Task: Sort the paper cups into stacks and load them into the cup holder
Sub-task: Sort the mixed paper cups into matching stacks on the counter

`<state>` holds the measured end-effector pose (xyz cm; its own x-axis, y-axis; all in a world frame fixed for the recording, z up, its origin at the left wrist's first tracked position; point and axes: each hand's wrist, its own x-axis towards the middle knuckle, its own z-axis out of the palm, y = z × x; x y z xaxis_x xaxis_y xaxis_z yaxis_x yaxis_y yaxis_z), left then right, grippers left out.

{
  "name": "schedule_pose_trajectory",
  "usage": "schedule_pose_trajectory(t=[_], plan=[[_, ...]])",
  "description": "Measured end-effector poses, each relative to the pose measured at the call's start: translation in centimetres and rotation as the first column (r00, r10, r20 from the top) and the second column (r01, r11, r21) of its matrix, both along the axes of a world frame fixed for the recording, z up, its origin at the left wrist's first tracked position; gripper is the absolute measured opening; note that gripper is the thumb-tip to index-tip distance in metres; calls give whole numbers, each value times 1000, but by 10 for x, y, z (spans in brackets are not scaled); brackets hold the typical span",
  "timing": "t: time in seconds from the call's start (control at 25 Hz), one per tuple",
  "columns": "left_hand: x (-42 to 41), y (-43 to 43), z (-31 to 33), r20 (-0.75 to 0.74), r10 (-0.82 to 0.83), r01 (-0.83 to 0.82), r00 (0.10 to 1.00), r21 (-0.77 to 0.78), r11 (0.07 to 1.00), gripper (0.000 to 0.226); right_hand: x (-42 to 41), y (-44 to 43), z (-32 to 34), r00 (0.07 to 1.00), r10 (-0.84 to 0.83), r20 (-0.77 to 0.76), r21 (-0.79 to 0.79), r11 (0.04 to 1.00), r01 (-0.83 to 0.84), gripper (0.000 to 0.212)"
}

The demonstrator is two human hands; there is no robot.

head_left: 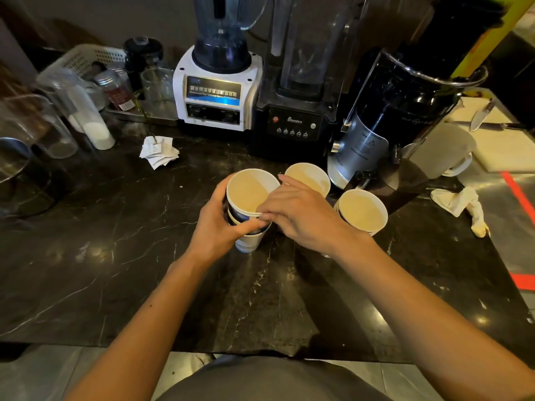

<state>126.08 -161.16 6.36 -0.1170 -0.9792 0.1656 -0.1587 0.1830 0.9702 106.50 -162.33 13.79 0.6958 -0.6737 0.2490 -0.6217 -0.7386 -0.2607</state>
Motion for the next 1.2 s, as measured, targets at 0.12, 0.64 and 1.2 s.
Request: schedule_pose_trajectory(t=[0.12, 0.64, 1.2], plan=[[-2, 0, 0, 14, 6, -6, 1000, 34, 999, 91, -5, 4, 19, 980, -52, 195, -47, 997, 62, 11], [-1, 2, -3, 9, 31, -32, 999, 55, 998, 95, -68, -14, 28, 948, -299, 107, -139, 940, 312, 17], [0, 1, -18, 58, -45, 37, 997, 144, 989, 91, -17, 2, 13, 998, 3, 56, -23, 1000, -2, 11]])
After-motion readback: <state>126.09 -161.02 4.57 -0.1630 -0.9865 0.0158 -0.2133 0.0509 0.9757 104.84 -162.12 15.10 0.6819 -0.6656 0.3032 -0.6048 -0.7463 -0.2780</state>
